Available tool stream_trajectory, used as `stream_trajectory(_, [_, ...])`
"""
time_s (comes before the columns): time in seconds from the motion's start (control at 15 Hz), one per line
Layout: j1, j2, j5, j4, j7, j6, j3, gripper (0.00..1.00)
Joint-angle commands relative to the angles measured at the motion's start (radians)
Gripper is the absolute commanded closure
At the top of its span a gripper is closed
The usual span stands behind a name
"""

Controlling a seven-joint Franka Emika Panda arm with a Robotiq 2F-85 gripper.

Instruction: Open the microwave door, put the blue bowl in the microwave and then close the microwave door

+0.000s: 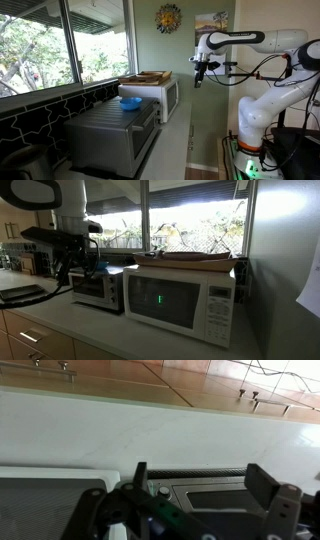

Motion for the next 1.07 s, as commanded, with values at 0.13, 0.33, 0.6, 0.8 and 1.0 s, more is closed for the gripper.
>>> stream_trajectory(0.13, [-0.009,0.004,0.006,0.003,-0.006,-0.002,0.005,0.0])
stream_trajectory(0.33, [0.064,0.02,0.062,-0.014,-0.028,0.025,0.05,0.0])
stream_trajectory(0.6, [0.128,0.069,0.216,-0.016,0.052,0.11,0.158,0.0])
stream_trajectory(0.8, [0.128,0.121,0.311,-0.022,0.181,0.243,0.253,0.0])
stream_trajectory(1.0, [0.108,0.176,0.343,-0.037,0.331,0.396,0.347,0.0])
